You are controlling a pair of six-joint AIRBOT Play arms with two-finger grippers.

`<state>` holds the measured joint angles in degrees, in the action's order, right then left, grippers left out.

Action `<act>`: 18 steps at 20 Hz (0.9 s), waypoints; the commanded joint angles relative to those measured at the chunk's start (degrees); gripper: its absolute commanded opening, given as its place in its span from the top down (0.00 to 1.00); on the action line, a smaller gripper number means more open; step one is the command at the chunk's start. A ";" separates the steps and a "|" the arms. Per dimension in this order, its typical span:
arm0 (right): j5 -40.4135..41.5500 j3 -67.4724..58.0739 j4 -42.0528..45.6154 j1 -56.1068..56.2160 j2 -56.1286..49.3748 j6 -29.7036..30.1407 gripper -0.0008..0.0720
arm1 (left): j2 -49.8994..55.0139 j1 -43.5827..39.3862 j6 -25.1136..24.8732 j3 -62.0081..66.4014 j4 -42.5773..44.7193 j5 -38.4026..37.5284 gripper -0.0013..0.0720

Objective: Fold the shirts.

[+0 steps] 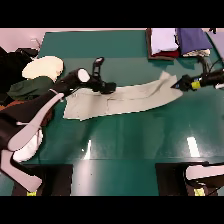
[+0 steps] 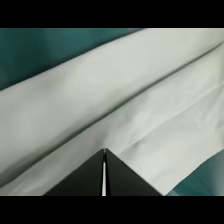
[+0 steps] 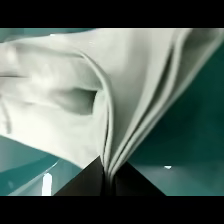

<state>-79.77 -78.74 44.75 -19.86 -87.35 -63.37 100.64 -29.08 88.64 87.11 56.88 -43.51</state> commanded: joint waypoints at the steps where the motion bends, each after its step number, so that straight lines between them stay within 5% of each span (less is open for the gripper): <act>1: -2.49 -7.52 -0.70 5.25 6.34 -4.76 0.97 | 6.99 -2.99 0.11 6.58 -1.14 -0.90 0.95; 12: 2.45 -19.89 -6.23 23.80 8.70 -9.29 0.97 | 10.43 -3.21 1.38 9.44 -1.79 -5.07 0.94; 18: 11.04 -19.85 -6.21 36.09 7.56 -9.22 0.97 | -1.22 9.29 1.33 13.92 6.19 -13.07 0.94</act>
<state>-73.80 -98.35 38.52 10.31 -79.05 -72.42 104.90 -25.52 89.97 99.07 58.30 -52.29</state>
